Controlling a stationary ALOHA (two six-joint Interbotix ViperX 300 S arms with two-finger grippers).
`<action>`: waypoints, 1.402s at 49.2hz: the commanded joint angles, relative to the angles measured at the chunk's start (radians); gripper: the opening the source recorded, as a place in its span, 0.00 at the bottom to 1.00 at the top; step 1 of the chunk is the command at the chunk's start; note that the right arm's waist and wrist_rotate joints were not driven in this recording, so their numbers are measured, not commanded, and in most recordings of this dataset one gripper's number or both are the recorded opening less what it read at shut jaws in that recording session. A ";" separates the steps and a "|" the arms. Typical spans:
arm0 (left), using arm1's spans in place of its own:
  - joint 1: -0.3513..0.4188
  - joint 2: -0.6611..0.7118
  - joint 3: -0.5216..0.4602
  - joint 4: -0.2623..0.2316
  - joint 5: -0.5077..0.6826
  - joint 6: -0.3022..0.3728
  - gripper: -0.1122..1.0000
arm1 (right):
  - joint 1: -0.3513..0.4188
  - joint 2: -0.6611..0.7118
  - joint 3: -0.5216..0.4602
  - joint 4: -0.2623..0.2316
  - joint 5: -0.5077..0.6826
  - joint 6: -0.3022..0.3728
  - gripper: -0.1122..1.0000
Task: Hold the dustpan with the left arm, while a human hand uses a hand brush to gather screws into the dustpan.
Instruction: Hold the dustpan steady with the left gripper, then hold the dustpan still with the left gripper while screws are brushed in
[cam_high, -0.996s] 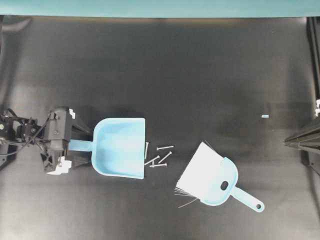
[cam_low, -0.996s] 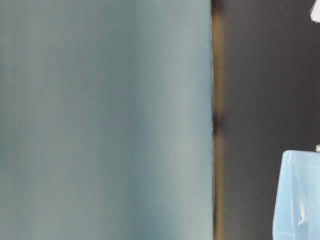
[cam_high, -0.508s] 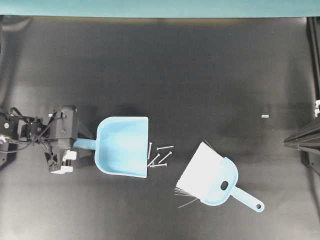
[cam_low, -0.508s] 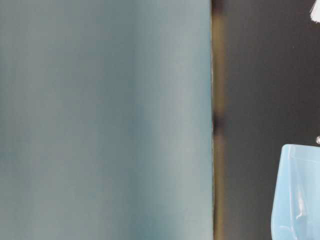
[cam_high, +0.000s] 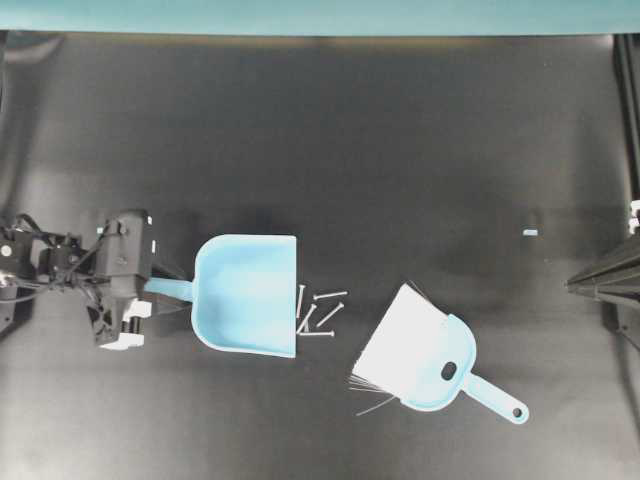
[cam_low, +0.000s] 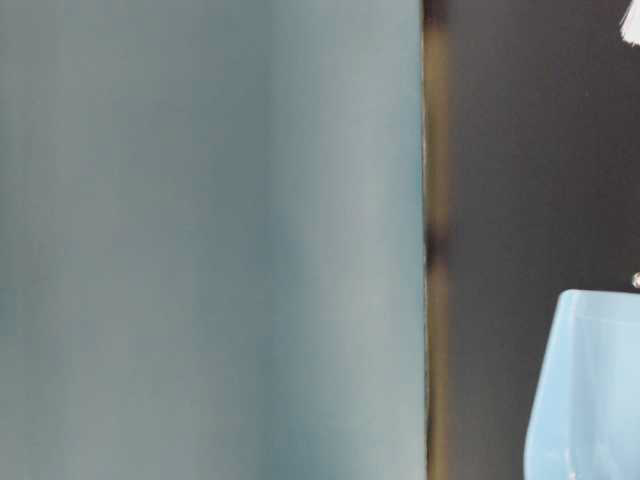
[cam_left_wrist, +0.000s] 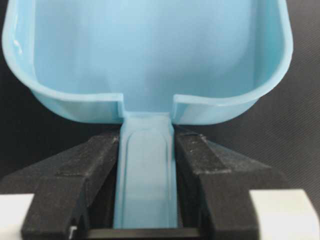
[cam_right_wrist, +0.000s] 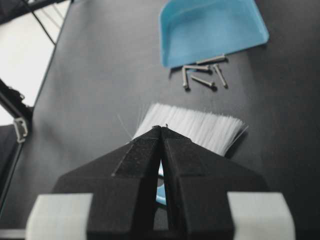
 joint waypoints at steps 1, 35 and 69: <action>-0.003 -0.034 0.011 0.003 -0.017 -0.002 0.36 | 0.000 0.005 -0.003 -0.002 -0.011 0.000 0.10; -0.014 -0.046 0.055 0.003 -0.048 -0.006 0.36 | 0.000 0.003 -0.005 -0.002 -0.011 -0.002 0.10; -0.006 0.020 0.021 0.003 -0.012 0.000 0.36 | 0.000 0.003 -0.005 -0.002 -0.011 0.000 0.10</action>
